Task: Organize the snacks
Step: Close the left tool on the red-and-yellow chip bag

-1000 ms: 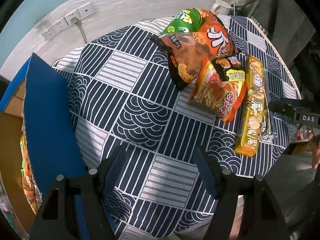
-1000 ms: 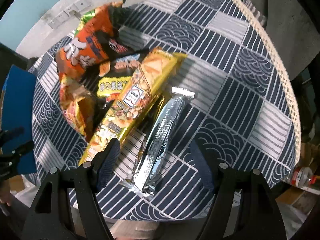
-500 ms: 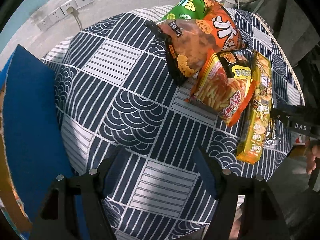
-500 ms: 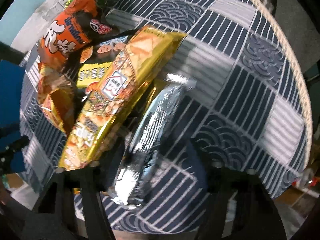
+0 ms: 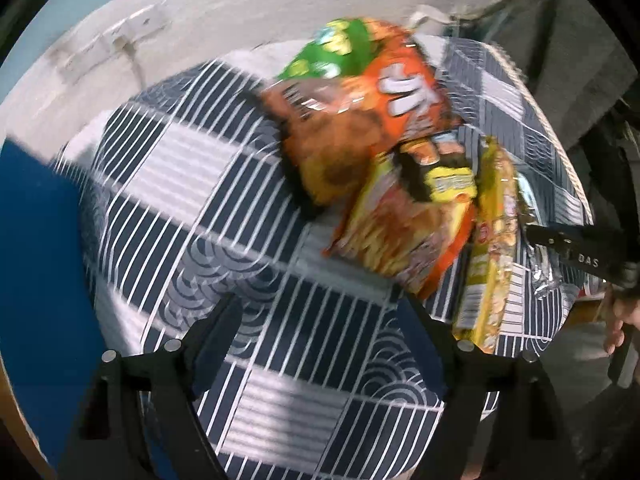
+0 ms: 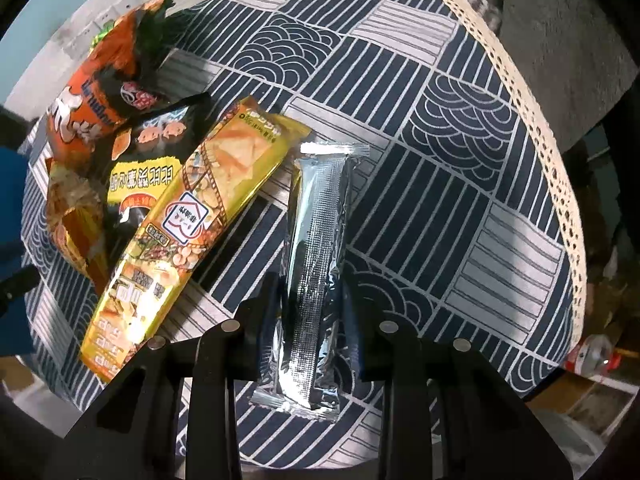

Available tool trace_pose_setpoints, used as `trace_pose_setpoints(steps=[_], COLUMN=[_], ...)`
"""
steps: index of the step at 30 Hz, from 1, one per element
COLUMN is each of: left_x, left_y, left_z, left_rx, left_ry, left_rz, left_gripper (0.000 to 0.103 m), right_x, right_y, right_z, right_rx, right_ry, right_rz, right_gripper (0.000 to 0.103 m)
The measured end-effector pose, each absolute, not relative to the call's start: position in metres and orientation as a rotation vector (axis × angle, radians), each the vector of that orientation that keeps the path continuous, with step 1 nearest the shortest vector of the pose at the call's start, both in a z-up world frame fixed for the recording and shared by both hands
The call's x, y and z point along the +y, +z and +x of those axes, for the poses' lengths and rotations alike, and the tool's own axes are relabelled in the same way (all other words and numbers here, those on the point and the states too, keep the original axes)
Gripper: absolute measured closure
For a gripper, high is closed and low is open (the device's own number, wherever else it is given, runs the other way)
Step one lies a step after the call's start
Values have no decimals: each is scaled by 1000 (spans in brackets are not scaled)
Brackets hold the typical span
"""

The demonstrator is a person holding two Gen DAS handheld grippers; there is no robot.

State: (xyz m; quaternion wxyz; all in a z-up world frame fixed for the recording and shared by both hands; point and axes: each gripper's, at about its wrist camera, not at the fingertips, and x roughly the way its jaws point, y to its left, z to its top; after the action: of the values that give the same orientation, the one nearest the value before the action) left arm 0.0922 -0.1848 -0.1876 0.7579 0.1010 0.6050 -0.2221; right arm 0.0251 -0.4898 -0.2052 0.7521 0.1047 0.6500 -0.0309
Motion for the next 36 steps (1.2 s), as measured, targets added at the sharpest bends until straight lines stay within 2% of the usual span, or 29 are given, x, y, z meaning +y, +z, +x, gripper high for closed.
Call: trace_pose_setpoints(steps=[2,4,7,15,17,24,25,26,27,31,36], left_x=[-195,-206,-221,-246,-254,-259,-258,-257,-257,-255,-248], left_y=[-189,-192,-195,-204,-208,-213,-213,-213,-212,-208,-204], left_z=[93,92,95,99,101,106,106,105,104,98,95], left_rx=[1301,1280,1255,1257,1256,1210,1204,1197,1189,1170,1175], left_ry=[-524,-557,-588,-626,-629,-624,-624,-629,-638,-650,-633], left_rz=[256,305,349,315,322,348,347,338,331,360,347], left_gripper=[21,21,21,21,18,18,19,26,30,46,53], right_x=[-496,-499,-504,-510,-500,-475,-474,-474,-472,-474,-478], right_y=[-207,-210,-211,-213,-208,-213,-214,-214,-214,-212,-203], right_z=[25,25,17,14,12,12,14,14,14,11,11], right_rx=[1418,1424,1419,1405,1403,1384,1381,1377,1375,1371,1358], right_ry=[-60,-55,-45,-26,-24,-25,-25,-30,-37,-36,-44], right_rz=[235,237,235,191,180,156,150,140,126,147,152], right_gripper=[74,66,60,59,59,60,66,71,72,74,75])
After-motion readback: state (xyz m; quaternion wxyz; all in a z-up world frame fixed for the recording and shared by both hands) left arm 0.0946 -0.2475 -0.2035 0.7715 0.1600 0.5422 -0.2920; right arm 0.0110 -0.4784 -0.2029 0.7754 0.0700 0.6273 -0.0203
